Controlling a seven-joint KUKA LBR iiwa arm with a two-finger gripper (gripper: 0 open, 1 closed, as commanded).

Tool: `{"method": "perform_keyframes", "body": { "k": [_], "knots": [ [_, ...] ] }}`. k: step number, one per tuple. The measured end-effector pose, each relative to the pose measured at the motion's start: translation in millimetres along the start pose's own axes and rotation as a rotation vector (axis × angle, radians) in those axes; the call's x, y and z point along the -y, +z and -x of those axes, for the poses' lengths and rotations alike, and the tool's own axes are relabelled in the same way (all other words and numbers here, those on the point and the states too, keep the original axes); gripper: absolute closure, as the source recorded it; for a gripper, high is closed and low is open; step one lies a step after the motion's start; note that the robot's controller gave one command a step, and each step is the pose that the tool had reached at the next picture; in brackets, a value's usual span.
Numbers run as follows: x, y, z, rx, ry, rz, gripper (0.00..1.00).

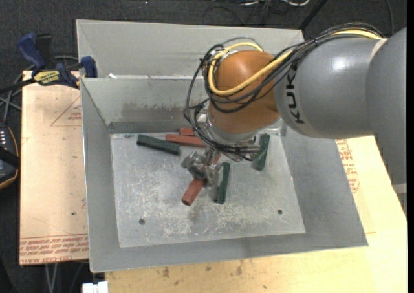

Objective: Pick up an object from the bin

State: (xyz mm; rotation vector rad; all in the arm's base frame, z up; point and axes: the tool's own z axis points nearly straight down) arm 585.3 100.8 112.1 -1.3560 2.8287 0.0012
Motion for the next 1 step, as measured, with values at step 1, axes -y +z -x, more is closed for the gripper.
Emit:
{"method": "perform_keyframes", "body": {
  "k": [1],
  "knots": [
    [-0.8, -10.6, -0.4, -0.002, 0.001, 0.002, 1.00]
  ]
}}
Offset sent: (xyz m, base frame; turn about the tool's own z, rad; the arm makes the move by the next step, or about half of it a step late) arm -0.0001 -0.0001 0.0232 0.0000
